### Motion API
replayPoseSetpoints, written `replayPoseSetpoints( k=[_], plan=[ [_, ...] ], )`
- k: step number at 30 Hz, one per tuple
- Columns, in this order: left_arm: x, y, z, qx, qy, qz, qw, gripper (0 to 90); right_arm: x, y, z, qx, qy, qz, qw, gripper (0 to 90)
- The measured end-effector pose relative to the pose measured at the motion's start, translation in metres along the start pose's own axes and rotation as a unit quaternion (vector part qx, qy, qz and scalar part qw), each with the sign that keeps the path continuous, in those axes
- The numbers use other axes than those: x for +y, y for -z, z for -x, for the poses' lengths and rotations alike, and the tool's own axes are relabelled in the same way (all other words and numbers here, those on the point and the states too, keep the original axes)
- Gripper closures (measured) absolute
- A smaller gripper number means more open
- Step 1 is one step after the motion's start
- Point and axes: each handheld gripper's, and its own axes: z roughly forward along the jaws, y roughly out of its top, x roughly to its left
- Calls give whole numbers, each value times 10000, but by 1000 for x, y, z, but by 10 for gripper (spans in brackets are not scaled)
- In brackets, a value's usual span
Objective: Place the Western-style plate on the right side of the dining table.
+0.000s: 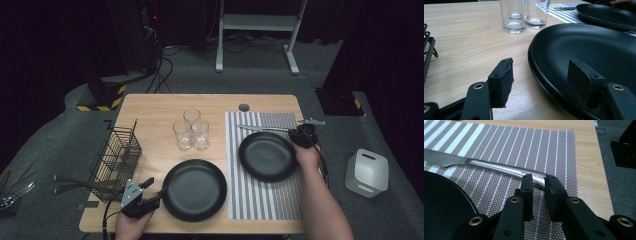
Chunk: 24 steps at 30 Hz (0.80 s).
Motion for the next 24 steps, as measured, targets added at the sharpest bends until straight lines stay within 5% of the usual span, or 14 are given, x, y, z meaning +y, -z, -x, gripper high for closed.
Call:
replayPoseSetpoints(
  k=[24],
  plan=[
    [0,0,0,-2,9,-8,10000,378,4,-10,2,-67,-26,-77,9999,750]
  ],
)
